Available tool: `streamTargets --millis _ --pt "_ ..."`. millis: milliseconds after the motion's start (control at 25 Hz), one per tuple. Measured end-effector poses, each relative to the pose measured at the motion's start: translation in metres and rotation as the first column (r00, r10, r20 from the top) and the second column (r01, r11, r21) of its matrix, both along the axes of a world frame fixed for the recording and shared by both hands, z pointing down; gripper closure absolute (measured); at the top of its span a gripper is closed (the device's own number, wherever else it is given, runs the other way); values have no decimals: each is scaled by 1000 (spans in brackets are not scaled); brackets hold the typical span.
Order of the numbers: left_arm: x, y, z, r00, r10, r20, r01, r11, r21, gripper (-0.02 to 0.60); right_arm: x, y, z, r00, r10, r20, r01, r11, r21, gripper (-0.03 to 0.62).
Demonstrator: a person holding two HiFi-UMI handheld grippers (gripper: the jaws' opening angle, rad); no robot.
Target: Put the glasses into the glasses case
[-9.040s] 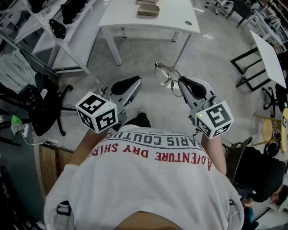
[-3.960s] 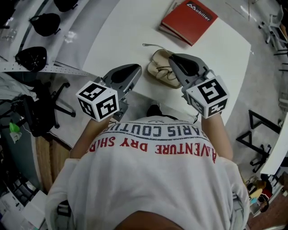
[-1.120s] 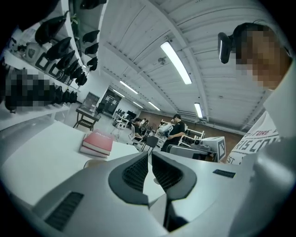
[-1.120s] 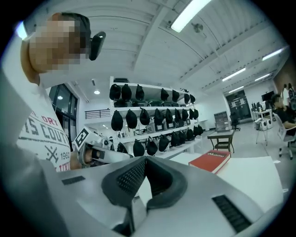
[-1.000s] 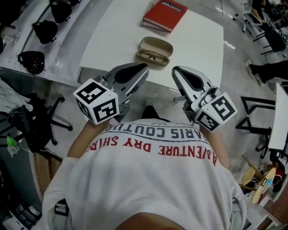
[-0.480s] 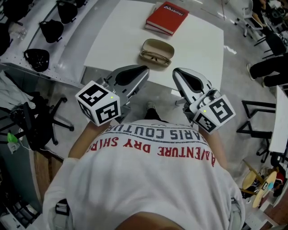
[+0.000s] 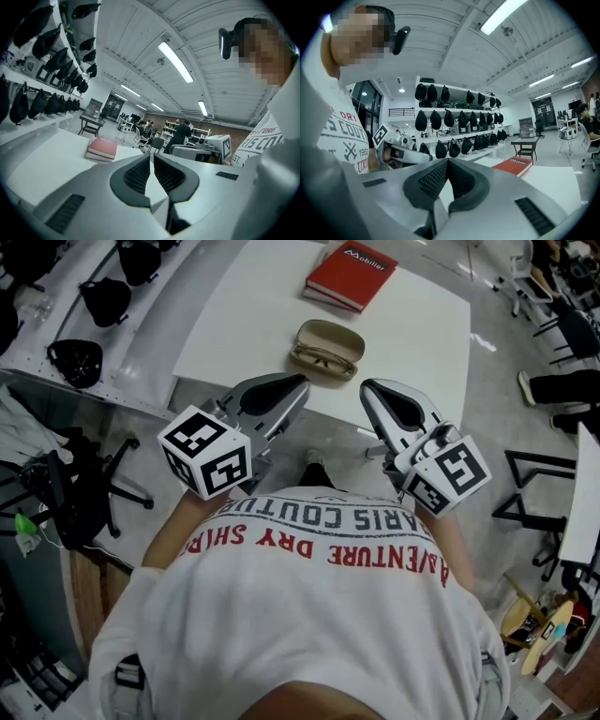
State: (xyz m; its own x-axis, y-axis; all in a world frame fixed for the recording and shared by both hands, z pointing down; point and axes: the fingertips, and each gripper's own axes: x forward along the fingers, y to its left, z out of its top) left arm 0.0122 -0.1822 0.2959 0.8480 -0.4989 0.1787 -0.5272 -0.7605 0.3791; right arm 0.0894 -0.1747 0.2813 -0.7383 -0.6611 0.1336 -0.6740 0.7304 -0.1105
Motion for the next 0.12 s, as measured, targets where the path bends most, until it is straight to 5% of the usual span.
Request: streamTargets --millis 120 --pt "1 -5 3 1000 -1 1 1 1000 -5 535 1 -6 3 1000 0 -1 0 1000 -6 571"
